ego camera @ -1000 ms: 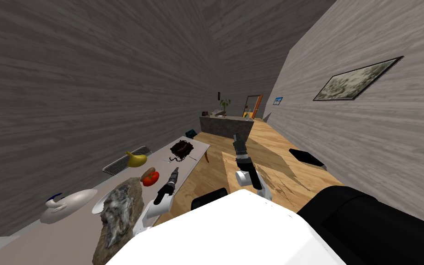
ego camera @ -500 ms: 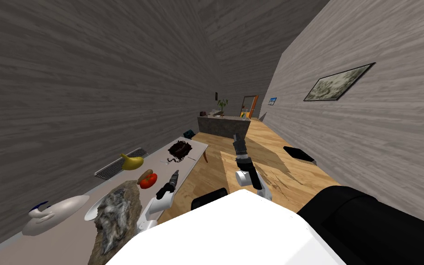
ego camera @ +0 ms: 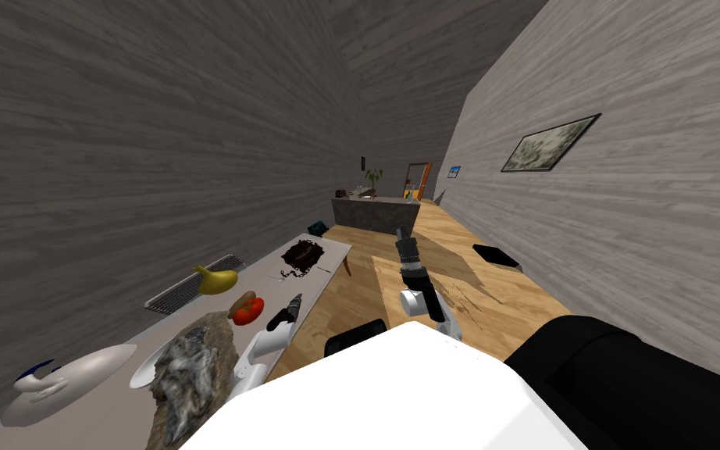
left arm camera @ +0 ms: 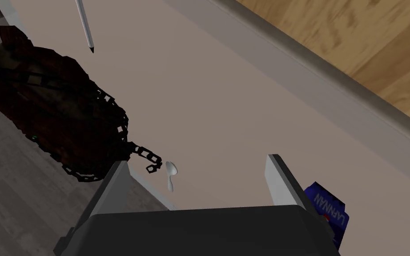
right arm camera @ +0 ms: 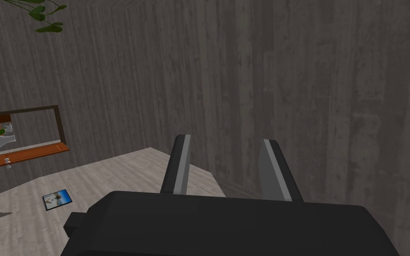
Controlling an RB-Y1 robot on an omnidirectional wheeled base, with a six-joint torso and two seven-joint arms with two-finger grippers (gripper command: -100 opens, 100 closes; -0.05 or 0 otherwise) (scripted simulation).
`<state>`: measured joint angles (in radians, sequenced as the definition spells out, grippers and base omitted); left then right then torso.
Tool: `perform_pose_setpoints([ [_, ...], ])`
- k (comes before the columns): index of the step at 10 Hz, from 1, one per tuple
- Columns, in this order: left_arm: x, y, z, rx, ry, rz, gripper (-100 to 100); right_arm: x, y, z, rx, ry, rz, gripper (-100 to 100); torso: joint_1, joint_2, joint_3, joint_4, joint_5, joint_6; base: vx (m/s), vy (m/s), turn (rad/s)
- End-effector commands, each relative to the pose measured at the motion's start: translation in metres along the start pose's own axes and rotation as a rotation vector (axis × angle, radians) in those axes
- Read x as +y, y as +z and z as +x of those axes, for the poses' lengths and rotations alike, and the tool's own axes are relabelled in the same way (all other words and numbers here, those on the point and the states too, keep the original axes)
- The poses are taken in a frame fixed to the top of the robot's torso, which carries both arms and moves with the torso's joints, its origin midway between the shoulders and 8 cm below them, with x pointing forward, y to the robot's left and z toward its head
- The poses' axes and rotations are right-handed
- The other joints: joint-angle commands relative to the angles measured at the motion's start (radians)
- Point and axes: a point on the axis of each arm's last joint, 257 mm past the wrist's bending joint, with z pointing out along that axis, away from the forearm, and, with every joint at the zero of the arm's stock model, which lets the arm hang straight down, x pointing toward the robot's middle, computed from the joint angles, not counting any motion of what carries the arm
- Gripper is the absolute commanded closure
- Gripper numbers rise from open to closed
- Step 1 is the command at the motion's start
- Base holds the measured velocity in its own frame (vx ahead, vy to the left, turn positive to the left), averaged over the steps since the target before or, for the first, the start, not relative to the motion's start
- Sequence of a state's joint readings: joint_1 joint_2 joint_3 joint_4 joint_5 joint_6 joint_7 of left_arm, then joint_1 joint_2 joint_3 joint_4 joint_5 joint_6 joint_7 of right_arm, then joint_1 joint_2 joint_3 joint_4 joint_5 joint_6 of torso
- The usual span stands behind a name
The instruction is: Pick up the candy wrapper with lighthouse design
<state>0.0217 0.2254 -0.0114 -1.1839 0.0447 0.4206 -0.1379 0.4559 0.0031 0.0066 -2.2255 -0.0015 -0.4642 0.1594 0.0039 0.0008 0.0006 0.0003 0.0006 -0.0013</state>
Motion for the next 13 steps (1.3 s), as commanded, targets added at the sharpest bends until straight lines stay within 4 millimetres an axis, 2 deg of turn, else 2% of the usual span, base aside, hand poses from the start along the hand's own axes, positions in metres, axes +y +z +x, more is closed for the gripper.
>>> perform_pose_setpoints([
  [1,0.01,0.003,0.002,0.006,0.0,-0.048,-100,0.0,0.0,0.0,0.0,0.0,0.0,0,0.0,0.0,0.0,0.0,0.0,0.0,-0.015,0.031,-0.051],
  [8,0.048,0.013,-0.005,0.036,-0.016,-0.264,-100,0.0,0.0,0.0,0.0,0.0,0.0,0,0.0,0.0,0.0,0.0,0.0,0.0,-0.02,0.036,-0.051],
  [13,0.064,0.011,-0.009,0.065,-0.034,-0.392,-100,0.0,0.0,0.0,0.0,0.0,0.0,0,0.0,0.0,0.0,0.0,0.0,0.0,-0.015,0.043,-0.03],
])
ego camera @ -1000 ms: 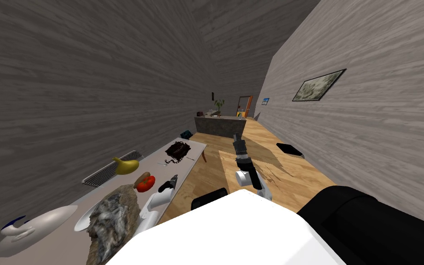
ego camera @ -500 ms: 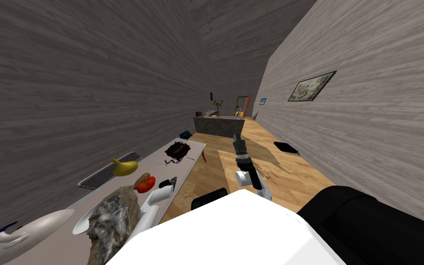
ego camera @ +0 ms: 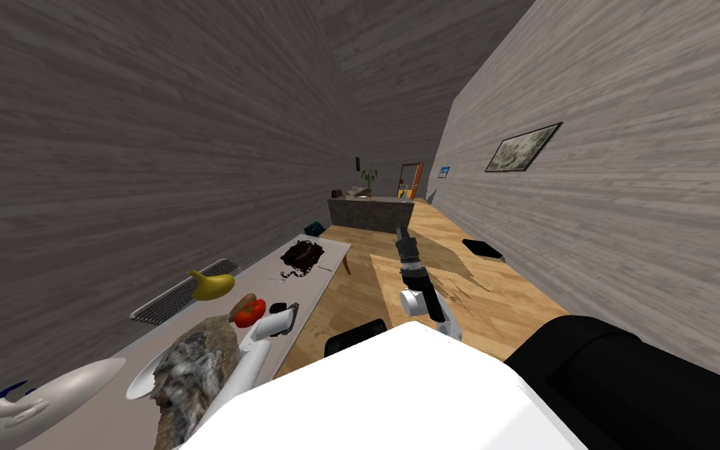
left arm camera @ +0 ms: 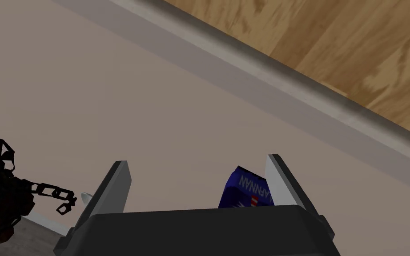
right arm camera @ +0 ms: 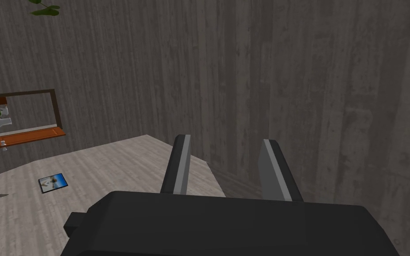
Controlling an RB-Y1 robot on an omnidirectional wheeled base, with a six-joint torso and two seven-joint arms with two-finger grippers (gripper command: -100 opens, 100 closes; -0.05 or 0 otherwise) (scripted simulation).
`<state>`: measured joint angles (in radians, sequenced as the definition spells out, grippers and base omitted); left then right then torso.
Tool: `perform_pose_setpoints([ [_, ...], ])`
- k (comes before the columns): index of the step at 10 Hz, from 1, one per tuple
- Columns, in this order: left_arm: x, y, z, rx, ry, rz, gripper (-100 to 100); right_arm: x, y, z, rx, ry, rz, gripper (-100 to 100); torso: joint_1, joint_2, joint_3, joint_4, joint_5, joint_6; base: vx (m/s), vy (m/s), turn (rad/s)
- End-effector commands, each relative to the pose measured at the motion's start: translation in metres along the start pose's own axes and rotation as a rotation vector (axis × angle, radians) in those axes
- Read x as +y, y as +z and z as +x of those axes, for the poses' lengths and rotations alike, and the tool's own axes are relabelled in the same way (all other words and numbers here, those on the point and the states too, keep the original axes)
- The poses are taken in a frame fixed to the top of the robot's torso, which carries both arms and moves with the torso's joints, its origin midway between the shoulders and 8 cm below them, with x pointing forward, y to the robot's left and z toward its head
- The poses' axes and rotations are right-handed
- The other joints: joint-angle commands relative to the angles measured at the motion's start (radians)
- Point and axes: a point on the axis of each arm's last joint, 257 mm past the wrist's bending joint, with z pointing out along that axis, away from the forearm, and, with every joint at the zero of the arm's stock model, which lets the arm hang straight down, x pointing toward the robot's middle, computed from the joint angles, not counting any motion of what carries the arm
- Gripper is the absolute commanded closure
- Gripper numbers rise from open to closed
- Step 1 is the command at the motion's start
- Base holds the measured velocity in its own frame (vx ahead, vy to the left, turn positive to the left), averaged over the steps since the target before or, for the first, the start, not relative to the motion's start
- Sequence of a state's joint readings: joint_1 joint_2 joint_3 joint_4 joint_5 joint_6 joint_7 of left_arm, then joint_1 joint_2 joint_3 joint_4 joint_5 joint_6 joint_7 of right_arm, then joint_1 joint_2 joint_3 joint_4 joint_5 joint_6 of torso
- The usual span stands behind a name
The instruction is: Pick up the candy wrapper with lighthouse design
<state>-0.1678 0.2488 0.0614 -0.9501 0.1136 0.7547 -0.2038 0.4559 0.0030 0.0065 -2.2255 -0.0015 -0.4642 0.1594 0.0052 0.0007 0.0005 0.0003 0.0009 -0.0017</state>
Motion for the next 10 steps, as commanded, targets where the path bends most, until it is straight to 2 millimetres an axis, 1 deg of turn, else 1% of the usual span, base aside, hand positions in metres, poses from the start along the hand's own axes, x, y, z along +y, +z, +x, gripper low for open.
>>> perform_pose_setpoints([
  [1,0.006,0.0,0.0,0.009,-0.002,-0.035,-100,0.0,0.0,0.0,0.0,0.0,0.0,0,0.0,0.0,0.0,0.0,0.0,0.0,-0.016,0.047,-0.019],
  [6,0.017,-0.004,-0.011,0.042,-0.025,-0.162,-100,0.0,0.0,0.0,0.0,0.0,0.0,0,0.002,-0.001,0.0,0.0,0.0,0.0,-0.011,0.071,-0.01],
  [7,0.018,-0.006,-0.017,0.043,-0.03,-0.182,-100,0.0,0.0,0.0,0.0,0.0,0.0,0,0.002,-0.001,-0.001,0.0,0.0,0.0,-0.007,0.105,0.02],
  [8,0.016,-0.005,-0.013,0.041,-0.027,-0.167,-100,0.0,0.0,0.0,0.0,0.0,0.0,0,0.003,-0.001,0.0,0.0,0.001,0.0,-0.003,0.054,-0.002],
  [9,0.017,-0.006,-0.014,0.042,-0.028,-0.172,0,0.0,0.0,0.0,0.0,0.0,0.0,0,0.0,-0.001,-0.001,0.0,0.0,0.0,0.0,0.01,-0.001],
  [10,0.026,0.0,-0.009,0.04,-0.03,-0.172,-100,0.0,0.0,0.0,0.0,0.0,0.0,0,-0.003,-0.001,-0.001,0.0,0.0,0.0,0.024,0.027,-0.018],
])
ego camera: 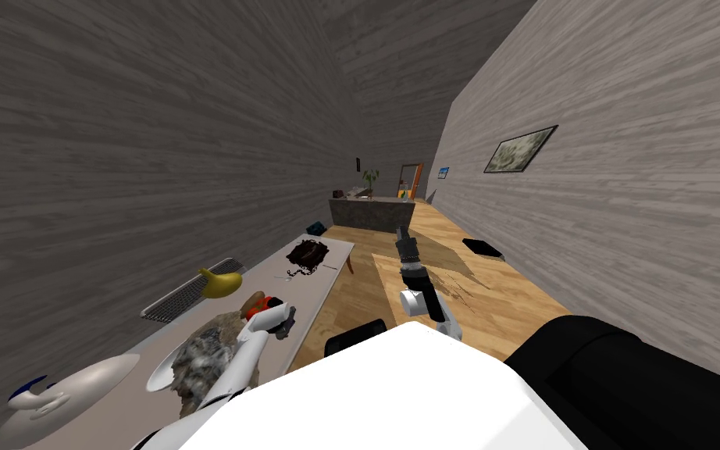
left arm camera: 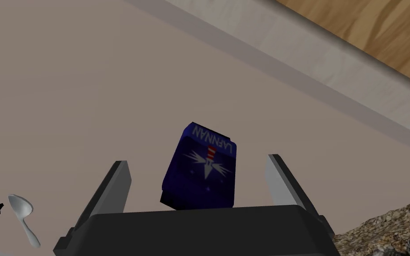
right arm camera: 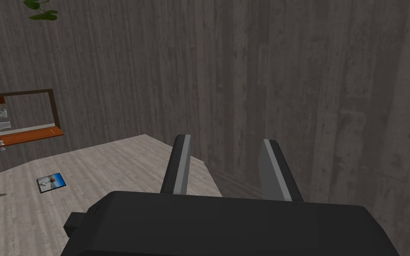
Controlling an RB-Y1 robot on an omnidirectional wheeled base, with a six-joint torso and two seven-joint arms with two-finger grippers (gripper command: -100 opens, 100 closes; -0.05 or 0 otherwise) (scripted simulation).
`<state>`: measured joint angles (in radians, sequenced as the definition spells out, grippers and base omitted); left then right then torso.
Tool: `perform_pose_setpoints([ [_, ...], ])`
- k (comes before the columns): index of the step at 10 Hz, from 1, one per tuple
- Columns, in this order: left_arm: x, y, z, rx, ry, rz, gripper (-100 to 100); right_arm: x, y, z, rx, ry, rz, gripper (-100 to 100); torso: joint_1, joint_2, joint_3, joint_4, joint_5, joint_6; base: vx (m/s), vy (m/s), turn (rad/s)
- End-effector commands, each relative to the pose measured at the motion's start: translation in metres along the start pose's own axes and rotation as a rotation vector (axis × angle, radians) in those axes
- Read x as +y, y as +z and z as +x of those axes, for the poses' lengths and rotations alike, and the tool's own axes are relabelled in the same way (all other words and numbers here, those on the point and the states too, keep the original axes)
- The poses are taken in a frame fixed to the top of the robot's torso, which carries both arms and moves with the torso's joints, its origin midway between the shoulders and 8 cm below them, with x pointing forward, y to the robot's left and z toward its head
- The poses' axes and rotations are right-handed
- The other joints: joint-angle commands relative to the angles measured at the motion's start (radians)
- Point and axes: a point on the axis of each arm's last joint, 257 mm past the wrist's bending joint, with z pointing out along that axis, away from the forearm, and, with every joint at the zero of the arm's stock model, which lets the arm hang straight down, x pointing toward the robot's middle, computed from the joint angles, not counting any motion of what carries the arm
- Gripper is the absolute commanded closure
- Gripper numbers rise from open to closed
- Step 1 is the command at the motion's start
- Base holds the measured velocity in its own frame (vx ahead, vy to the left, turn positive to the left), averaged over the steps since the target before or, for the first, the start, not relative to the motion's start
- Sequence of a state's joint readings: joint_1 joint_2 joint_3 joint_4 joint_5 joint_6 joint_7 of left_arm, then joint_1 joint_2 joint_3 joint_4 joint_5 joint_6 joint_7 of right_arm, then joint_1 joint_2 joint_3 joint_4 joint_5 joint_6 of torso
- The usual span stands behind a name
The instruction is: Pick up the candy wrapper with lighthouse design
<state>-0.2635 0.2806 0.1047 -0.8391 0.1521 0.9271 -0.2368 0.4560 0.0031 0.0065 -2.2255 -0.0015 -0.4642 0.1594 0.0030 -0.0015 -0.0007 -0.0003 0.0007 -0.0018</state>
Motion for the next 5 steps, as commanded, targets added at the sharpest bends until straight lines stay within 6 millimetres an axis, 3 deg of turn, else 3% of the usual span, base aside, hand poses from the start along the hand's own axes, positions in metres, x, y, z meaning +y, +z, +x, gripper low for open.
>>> perform_pose_setpoints([
  [1,0.0045,0.0052,0.002,-0.002,-0.002,0.003,-100,0.0,0.0,0.0,0.0,0.0,0.0,0,0.0,0.0,0.0,0.0,0.0,0.0,0.044,0.033,-0.018],
  [4,0.0102,0.0103,0.0055,-0.003,-0.003,0.001,-100,0.0,0.0,0.0,0.0,0.0,0.0,0,-0.001,-0.002,-0.001,0.0,0.0,0.0,0.041,0.014,-0.01],
  [5,0.0101,0.0107,0.0057,-0.003,-0.004,0.003,100,0.0,0.0,0.0,0.0,0.0,0.0,0,-0.001,-0.001,-0.001,0.0,0.0,0.0,0.0,0.0,0.0],
])
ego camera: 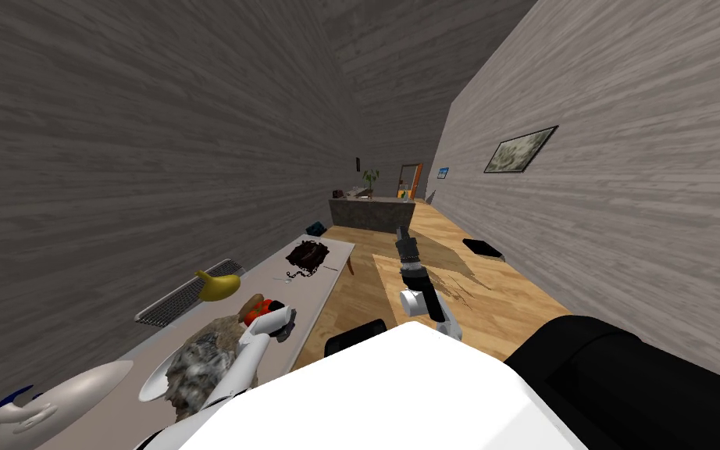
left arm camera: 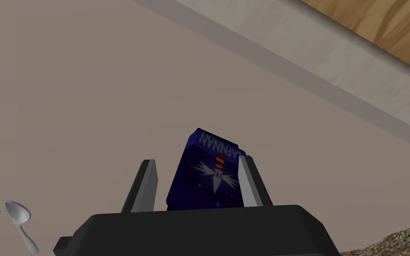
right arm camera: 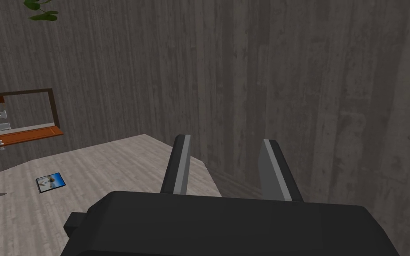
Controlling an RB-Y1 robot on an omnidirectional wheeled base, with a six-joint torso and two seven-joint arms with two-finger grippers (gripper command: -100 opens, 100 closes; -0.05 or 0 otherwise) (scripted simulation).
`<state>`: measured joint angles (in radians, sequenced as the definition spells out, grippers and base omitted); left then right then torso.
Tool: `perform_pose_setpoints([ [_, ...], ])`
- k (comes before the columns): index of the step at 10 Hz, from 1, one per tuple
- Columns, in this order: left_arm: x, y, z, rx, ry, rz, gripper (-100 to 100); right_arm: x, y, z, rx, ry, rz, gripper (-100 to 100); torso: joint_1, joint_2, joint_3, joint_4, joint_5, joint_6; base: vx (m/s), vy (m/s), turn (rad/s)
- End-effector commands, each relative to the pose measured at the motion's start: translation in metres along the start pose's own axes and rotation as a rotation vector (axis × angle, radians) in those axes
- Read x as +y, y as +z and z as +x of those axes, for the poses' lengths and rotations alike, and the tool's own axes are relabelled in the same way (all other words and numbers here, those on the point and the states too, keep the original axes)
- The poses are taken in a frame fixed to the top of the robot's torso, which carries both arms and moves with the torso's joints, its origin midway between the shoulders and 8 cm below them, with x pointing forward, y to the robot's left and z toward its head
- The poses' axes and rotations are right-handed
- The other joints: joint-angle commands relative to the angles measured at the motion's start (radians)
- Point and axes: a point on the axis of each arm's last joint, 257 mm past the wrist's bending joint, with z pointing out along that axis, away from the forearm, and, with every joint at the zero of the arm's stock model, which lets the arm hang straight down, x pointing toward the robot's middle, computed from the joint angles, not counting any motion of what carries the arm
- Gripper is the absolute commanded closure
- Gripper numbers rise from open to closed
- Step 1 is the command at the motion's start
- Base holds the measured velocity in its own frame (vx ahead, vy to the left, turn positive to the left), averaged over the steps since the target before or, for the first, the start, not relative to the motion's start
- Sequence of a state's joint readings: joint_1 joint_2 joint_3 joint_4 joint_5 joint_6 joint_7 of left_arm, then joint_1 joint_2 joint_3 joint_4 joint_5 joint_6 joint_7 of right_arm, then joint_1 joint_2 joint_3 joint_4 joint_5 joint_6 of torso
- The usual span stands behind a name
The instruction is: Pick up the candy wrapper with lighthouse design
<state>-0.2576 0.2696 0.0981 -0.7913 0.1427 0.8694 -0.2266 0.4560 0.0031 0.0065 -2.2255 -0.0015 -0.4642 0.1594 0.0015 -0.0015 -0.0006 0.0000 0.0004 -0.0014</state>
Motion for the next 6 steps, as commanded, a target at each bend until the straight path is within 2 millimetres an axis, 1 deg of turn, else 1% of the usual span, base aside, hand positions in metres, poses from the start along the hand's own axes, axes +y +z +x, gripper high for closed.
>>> perform_pose_setpoints([
  [1,0.0,0.0,0.0,0.0,0.0,0.0,100,0.0,0.0,0.0,0.0,0.0,0.0,0,0.0,0.0,0.0,0.0,0.0,0.0,0.0,0.0,0.0],
  [4,0.0005,0.0001,0.0004,0.001,-0.001,-0.002,100,0.0,0.0,0.0,0.0,0.0,0.0,0,0.001,0.001,0.0,0.0,0.0,0.0,0.0,0.0,0.0],
  [5,0.0005,0.0001,0.0006,0.002,-0.002,-0.002,0,0.0,0.0,0.0,0.0,0.0,0.0,0,0.001,0.0,0.0,0.0,0.0,0.0,0.0,0.0,0.0],
  [6,-0.0084,-0.0074,-0.0048,0.001,0.002,0.002,100,0.0,0.0,0.0,0.0,0.0,0.0,0,0.001,0.0,0.0,0.0,0.0,0.0,-0.036,-0.027,0.019],
])
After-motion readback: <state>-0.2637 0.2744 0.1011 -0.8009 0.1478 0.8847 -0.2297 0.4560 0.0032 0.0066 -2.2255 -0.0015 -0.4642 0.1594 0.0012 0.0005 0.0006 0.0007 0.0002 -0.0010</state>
